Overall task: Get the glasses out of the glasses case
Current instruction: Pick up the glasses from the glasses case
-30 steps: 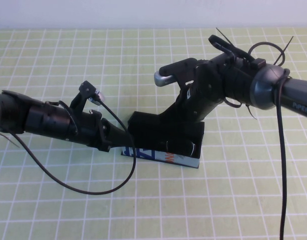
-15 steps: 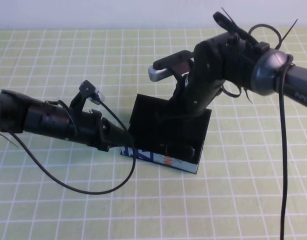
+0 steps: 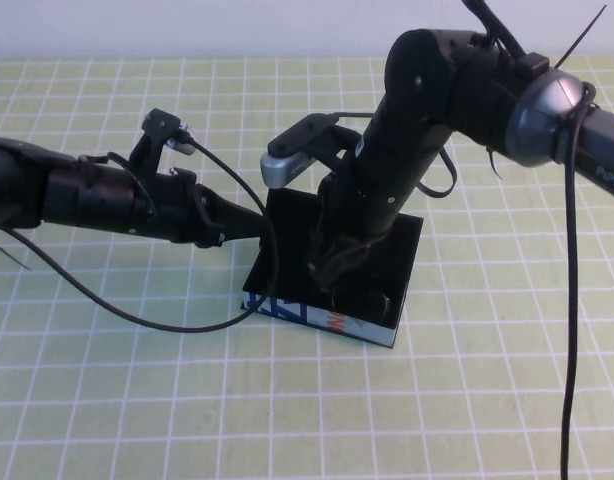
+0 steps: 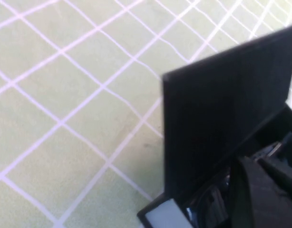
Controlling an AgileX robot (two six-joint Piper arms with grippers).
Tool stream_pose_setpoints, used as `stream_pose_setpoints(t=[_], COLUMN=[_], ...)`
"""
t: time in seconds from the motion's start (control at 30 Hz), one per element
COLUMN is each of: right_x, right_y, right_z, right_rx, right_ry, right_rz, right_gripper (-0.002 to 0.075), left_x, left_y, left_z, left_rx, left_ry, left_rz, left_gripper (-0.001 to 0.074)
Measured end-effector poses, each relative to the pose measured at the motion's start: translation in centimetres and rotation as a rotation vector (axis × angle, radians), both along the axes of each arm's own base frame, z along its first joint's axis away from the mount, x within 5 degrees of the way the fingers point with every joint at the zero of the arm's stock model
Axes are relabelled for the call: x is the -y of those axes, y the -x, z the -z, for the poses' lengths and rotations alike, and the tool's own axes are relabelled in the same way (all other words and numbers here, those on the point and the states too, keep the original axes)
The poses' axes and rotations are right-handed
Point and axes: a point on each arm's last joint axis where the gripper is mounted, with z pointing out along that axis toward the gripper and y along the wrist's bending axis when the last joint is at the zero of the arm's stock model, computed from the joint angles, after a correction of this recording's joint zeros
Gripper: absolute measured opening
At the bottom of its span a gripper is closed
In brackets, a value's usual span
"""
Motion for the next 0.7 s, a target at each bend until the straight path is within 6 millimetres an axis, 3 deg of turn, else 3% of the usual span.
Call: stream_pose_setpoints(t=[0.1, 0.2, 0.7], right_x=[0.0, 0.0, -1.3], right_y=[0.1, 0.1, -0.2], right_z=[-0.1, -0.1, 2.5], right_rx=[0.02, 0.042, 0.098], right_ry=[0.001, 0.006, 0.094], right_rz=[-0.065, -0.126, -0.214], right_gripper=[0.0222, 0.0281, 0.0304], left_x=[0.0, 0.0, -0.1], left_y=[-0.2, -0.3, -0.2], left_z=[0.4, 0.5, 0.6], left_rx=[-0.014, -0.02, -0.037], left_ry=[-0.002, -0.003, -0.007], left_rz=[-0.015, -0.023, -0.026], left_gripper=[-0.0004, -0.0004, -0.0004])
